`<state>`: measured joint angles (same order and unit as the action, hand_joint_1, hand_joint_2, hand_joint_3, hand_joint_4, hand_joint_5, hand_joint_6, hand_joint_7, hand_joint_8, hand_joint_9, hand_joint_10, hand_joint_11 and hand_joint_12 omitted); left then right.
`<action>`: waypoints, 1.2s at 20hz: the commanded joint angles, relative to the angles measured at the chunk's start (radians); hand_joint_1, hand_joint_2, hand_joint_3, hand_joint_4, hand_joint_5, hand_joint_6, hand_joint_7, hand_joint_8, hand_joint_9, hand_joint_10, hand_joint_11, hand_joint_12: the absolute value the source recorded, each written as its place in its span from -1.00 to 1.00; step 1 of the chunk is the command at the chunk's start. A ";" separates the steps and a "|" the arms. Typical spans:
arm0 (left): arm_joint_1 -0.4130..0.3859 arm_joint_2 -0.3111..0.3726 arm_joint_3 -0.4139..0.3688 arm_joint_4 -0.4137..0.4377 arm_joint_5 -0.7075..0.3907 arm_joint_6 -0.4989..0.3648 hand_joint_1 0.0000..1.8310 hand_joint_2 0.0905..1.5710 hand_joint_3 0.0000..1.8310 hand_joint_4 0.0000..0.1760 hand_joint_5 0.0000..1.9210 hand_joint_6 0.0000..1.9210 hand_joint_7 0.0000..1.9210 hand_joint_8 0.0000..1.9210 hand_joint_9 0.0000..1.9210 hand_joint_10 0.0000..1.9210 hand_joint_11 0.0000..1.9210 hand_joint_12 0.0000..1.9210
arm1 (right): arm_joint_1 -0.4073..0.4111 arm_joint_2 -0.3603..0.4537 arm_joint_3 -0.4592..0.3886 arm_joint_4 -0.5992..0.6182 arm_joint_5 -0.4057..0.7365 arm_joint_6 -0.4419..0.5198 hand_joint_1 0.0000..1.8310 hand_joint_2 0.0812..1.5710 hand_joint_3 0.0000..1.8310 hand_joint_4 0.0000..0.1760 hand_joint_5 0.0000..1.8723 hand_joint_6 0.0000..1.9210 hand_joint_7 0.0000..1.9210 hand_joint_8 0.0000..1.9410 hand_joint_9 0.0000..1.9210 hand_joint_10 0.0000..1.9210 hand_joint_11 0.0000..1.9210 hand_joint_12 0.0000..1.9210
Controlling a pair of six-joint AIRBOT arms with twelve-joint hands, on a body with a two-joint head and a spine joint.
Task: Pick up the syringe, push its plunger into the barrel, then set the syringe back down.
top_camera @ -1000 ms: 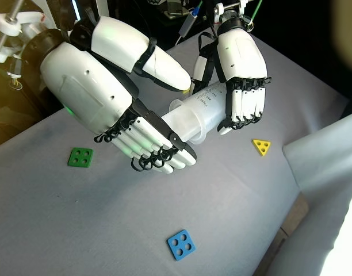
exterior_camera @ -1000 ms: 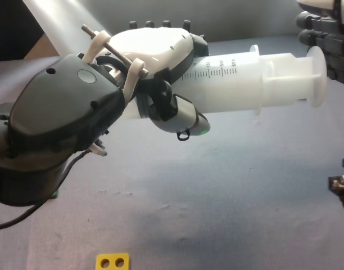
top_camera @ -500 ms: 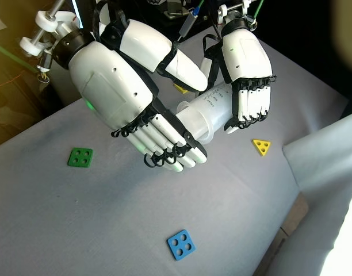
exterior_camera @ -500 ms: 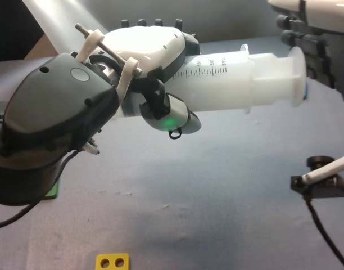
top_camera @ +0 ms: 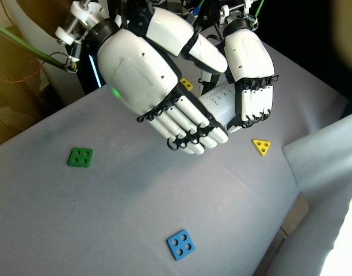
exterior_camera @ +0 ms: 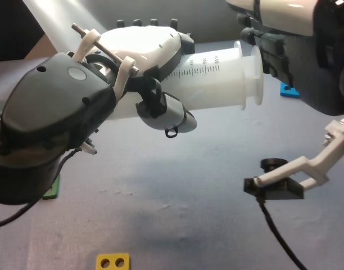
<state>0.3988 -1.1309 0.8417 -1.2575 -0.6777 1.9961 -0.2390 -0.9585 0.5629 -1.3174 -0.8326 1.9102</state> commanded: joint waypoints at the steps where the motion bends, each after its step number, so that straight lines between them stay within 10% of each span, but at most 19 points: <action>1: -0.025 -0.013 -0.004 0.098 -0.001 -0.031 0.45 0.59 -1.00 -1.00 -0.45 0.45 -0.19 0.58 -0.32 0.65 -0.53 0.57 | 0.018 -0.034 -0.023 -0.052 0.186 0.031 -1.00 0.67 -1.00 -1.00 -0.92 -1.00 -0.93 -1.00 -0.95 -1.00 -1.00 -0.86; 6: -0.026 -0.013 -0.005 0.098 0.001 -0.031 0.45 0.60 -1.00 -1.00 -0.42 0.42 -0.23 0.63 -0.35 0.66 -0.53 0.56 | 0.015 -0.019 -0.028 -0.052 0.186 0.027 -1.00 0.68 -1.00 -1.00 -0.90 -0.99 -0.91 -1.00 -0.93 -0.99 -1.00 -0.77; 16: -0.024 -0.014 -0.005 0.102 0.003 -0.028 0.46 0.59 -1.00 -1.00 -0.41 0.40 -0.19 0.59 -0.32 0.64 -0.53 0.56 | 0.013 0.333 0.066 -0.052 0.433 -0.103 -1.00 0.68 -1.00 -1.00 -0.90 -1.00 -0.91 -1.00 -0.92 -1.00 -1.00 -0.74; 19: -0.021 -0.013 -0.005 0.114 0.003 -0.028 0.46 0.58 -1.00 -1.00 -0.40 0.38 -0.19 0.59 -0.32 0.64 -0.52 0.56 | 0.010 0.383 0.104 -0.058 0.515 -0.333 -1.00 0.68 -1.00 -1.00 -0.91 -1.00 -0.91 -1.00 -0.92 -1.00 -1.00 -0.74; 24: 0.010 -0.013 0.002 0.175 0.026 -0.035 0.45 0.61 -1.00 -1.00 -0.41 0.39 -0.23 0.64 -0.37 0.68 -0.54 0.56 | 0.012 0.425 0.191 -0.465 0.783 -0.391 -1.00 0.69 -1.00 -1.00 -0.92 -1.00 -0.93 -1.00 -0.94 -1.00 -1.00 -0.77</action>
<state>0.4168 -1.1439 0.8410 -1.1423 -0.6113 1.9652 -0.2462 -0.5365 0.7475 -1.7626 -0.0822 1.5158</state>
